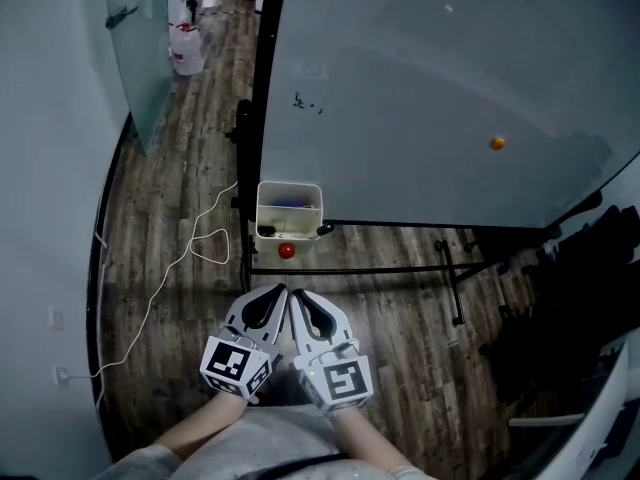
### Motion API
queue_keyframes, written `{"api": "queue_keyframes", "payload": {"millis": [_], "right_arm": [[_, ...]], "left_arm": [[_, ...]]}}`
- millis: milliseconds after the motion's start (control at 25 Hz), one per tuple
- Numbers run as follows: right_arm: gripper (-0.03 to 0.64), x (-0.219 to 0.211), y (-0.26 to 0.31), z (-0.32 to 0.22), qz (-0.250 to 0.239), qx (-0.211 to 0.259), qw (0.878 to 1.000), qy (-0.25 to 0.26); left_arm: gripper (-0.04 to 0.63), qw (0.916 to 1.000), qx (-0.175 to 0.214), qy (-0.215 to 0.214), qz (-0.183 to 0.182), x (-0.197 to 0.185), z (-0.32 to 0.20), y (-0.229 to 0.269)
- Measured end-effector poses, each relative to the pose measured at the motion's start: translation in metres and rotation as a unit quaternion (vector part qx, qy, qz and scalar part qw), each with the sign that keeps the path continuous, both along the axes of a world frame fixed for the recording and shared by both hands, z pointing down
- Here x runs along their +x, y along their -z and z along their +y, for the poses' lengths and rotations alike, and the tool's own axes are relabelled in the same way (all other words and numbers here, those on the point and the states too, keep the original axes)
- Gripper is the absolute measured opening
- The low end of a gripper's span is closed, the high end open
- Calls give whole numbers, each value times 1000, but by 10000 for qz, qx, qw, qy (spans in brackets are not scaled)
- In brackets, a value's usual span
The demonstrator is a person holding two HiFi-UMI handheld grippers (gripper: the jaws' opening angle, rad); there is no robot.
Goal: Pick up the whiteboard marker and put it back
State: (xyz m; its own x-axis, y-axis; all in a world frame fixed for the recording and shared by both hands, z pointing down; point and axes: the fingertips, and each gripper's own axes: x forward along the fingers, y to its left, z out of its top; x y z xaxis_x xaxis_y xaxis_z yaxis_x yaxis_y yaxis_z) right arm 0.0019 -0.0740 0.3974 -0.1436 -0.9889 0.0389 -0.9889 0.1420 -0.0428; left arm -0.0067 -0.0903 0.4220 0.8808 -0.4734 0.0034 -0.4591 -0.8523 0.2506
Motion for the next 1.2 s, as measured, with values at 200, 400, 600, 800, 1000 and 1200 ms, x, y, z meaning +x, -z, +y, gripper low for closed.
{"api": "queue_keyframes", "payload": {"millis": [200,400,600,800,1000,1200], "right_arm": [[20,18,2,-8,-44,-52,9996,282],[21,35,-1,-25,61,-155,9976,676],[21,50,-3,-25,-108,-33,9949,1000],[42,64,-18,-37,-249,-142,9899,1387],[107,68,-8,-51,-2,-39,9848,1736],[124,78,2,-67,195,83,9810,1929]], "left_arm": [[15,9997,-6,242,-51,9,-9,-4],[15,9979,-104,642,-72,26,-21,-9],[15,9958,-167,883,-156,41,-14,-21],[15,9932,-183,1134,-208,61,-24,-31],[15,9902,-36,1391,-148,75,-35,-19],[15,9872,83,1590,-82,83,-38,-14]]}}
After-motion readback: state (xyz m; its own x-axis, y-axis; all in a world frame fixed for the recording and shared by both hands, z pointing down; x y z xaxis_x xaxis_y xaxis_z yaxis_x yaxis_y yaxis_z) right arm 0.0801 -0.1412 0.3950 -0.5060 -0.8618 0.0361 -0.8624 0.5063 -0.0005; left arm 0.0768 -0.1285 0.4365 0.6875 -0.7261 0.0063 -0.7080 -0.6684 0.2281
